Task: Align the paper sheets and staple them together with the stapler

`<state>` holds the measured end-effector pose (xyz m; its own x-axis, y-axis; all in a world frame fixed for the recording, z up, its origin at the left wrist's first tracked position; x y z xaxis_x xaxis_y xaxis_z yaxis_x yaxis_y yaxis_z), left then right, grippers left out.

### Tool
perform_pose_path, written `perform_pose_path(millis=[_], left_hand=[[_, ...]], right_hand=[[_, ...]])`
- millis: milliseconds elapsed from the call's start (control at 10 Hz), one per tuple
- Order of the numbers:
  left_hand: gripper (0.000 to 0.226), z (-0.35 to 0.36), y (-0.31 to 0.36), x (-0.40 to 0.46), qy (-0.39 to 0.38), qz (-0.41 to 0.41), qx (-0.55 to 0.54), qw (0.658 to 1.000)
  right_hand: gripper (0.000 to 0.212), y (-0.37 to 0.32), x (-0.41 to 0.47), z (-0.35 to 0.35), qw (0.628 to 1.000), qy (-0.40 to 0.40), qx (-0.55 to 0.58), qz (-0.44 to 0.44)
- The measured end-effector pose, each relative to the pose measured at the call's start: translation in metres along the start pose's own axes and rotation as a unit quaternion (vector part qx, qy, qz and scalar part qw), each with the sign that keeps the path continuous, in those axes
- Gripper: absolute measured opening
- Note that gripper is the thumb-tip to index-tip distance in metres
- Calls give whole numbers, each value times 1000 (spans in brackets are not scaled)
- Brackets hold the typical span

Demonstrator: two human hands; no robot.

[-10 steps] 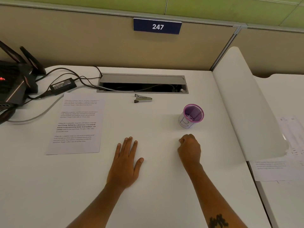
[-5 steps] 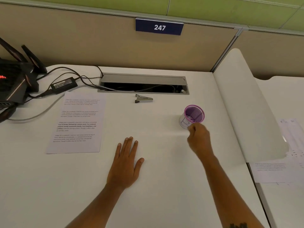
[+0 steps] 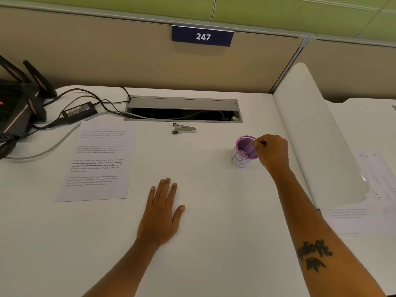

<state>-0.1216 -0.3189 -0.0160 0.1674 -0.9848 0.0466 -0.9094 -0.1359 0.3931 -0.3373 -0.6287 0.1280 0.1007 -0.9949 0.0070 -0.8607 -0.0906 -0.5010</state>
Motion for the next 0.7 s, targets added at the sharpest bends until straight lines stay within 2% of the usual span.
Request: perform_pose_path(millis=[100, 200, 400, 500, 600, 700], left_hand=[[71, 0, -1, 0, 0, -2, -1, 1000], [71, 0, -1, 0, 1, -3, -3, 1000], [73, 3, -2, -1, -12, -4, -6, 1000], [74, 6, -3, -4, -12, 2, -19, 1000], [77, -3, -5, -7, 7, 13, -66, 998], [79, -18, -12, -22, 15, -6, -97, 995]], right_hand=[[4, -2, -3, -5, 1000, 12, 22, -5], [6, -3, -6, -10, 999, 33, 42, -3], [6, -11, -33, -12, 994, 58, 70, -61], [15, -16, -71, 4, 994, 24, 62, -90], [39, -30, -113, 19, 991, 9, 51, -122], [52, -38, -142, 37, 991, -6, 25, -133]])
Point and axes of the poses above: each hand's wrist, its own x-axis towards the middle knuckle, its own z-axis out of the palm, y = z × x, the point moved 7 cm from there along x, towards the middle knuckle, and after that the axes turned 8 degrees about z, right-handed, at the moved point
